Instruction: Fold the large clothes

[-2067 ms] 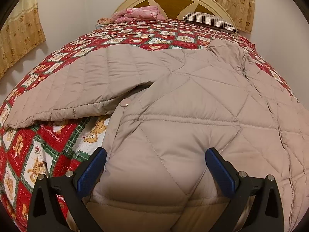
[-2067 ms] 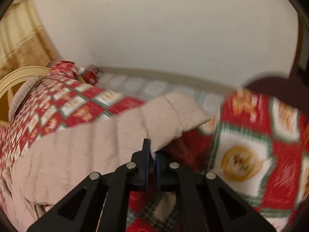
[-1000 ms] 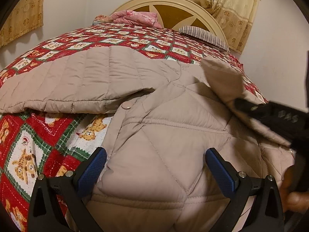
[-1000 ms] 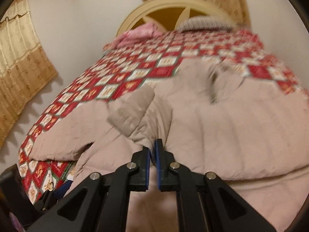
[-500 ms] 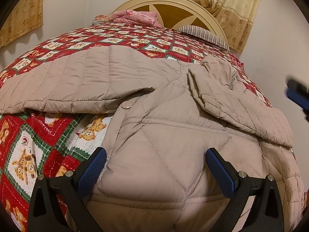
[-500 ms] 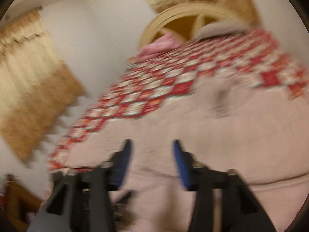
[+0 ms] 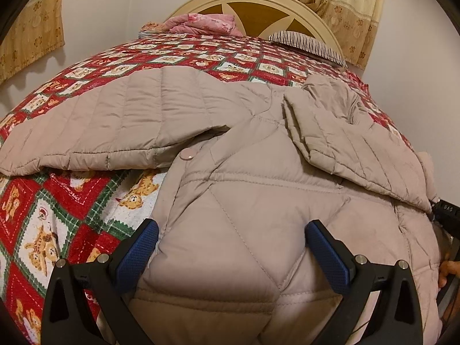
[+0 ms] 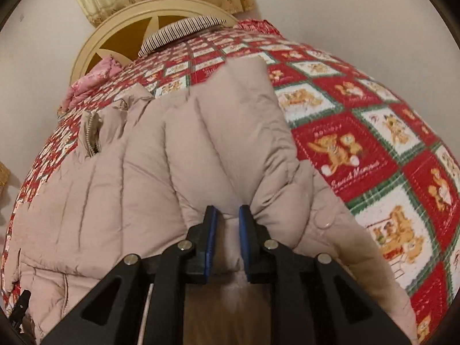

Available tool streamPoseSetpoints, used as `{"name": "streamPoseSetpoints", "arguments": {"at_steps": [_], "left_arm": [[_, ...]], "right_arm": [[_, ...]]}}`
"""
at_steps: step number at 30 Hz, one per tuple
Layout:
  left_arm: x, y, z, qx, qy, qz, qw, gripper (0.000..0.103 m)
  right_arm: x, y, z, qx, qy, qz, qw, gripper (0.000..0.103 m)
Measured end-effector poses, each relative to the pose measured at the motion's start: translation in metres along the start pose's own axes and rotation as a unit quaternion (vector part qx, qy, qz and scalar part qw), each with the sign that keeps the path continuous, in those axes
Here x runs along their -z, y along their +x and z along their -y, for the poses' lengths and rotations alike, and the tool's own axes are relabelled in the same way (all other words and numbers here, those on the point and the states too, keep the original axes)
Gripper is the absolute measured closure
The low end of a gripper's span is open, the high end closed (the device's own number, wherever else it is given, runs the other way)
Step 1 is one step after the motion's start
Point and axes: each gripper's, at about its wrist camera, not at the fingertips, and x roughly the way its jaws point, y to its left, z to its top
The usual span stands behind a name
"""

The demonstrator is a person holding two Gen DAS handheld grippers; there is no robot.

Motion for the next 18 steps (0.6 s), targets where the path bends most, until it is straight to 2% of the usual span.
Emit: {"name": "streamPoseSetpoints", "arguments": {"at_steps": [3, 6, 9, 11, 13, 15, 18], "left_arm": [[-0.001, -0.007, 0.002, -0.011, 0.007, 0.004, 0.9999, 0.001], [-0.013, -0.021, 0.012, -0.014, 0.022, 0.011, 0.9996, 0.001], [-0.038, -0.042, 0.029, -0.005, 0.040, 0.057, 0.9976, 0.001], [-0.056, -0.046, 0.046, -0.016, 0.058, 0.083, 0.9947, 0.001], [-0.068, -0.033, 0.058, -0.035, 0.064, 0.075, 0.9945, 0.001], [-0.074, -0.012, 0.065, -0.034, 0.053, 0.059, 0.9963, 0.001], [-0.067, 0.031, 0.070, -0.068, 0.046, 0.010, 0.9965, 0.001]], "right_arm": [[0.001, -0.001, -0.009, 0.009, -0.012, 0.006, 1.000, 0.081], [0.002, -0.004, 0.003, -0.003, -0.002, 0.011, 1.000, 0.081], [0.003, -0.001, 0.010, -0.015, 0.008, 0.014, 1.000, 0.080], [0.004, -0.002, 0.014, -0.014, 0.006, 0.015, 1.000, 0.080], [0.004, -0.001, 0.013, -0.010, 0.002, 0.016, 1.000, 0.079], [0.004, -0.002, 0.013, -0.010, 0.001, 0.017, 1.000, 0.078], [0.004, -0.001, 0.014, -0.017, 0.004, 0.018, 1.000, 0.077]]}}
